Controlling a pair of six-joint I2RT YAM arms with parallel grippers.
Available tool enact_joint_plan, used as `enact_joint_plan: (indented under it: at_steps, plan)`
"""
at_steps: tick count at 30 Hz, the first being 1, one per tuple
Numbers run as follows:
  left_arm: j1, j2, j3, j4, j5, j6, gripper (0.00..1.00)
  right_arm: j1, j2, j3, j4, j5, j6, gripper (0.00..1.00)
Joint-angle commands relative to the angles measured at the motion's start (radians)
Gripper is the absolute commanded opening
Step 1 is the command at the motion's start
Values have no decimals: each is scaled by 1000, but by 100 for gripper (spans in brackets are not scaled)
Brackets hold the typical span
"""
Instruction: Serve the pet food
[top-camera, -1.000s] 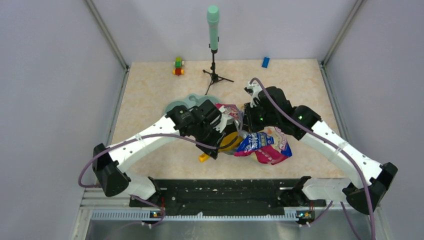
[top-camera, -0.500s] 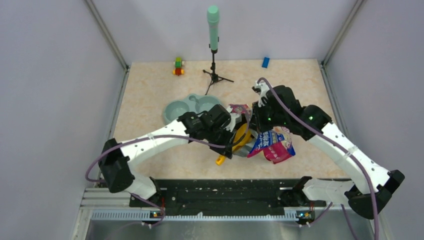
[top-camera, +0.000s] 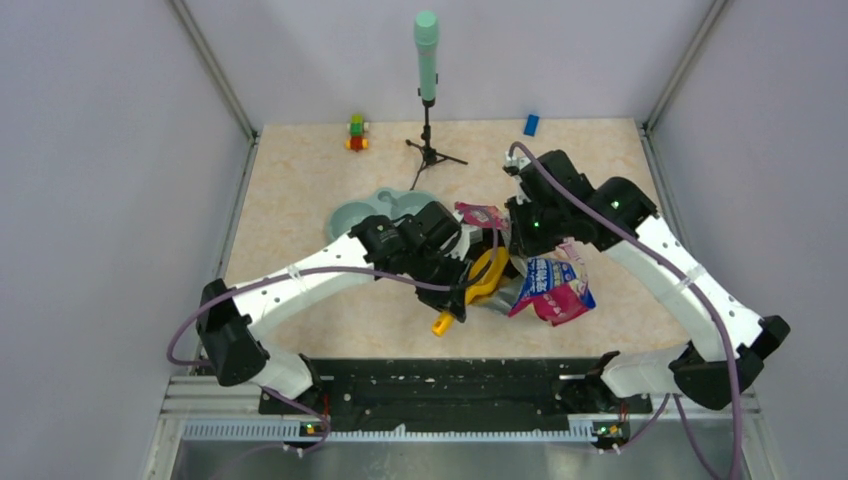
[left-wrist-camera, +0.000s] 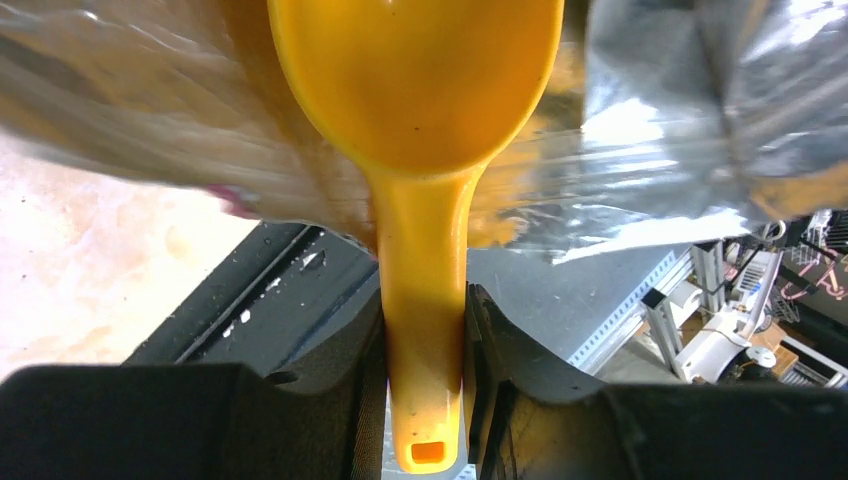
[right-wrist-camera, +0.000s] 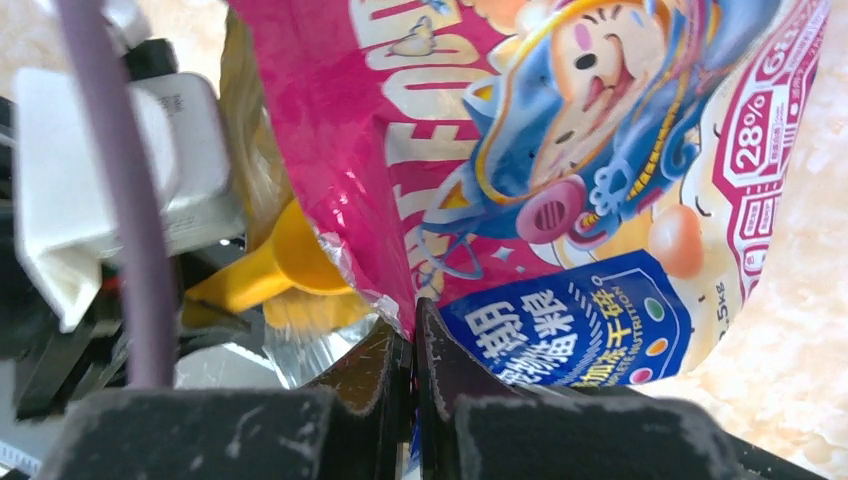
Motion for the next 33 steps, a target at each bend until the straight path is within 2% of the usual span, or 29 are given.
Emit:
enact_joint_plan:
  at_steps: [1,8,15,20,25,33]
  plan:
    - [-3,11,188,-204,-23,34,0,43,72,110,-118,50,93,0]
    - [-1,101,459,-474,-154,249,0,78,135,189,-66,47,140,0]
    - [20,82,392,-461,-216,265,0,78,90,170,-38,104,144,0]
    - [29,118,374,-463,-175,277,0,82,86,221,-95,108,125,0]
    - [29,154,362,-457,-64,285,0,111,160,411,-271,335,50,0]
    - [31,241,407,-305,-13,283,0,92,191,394,-217,637,23,0]
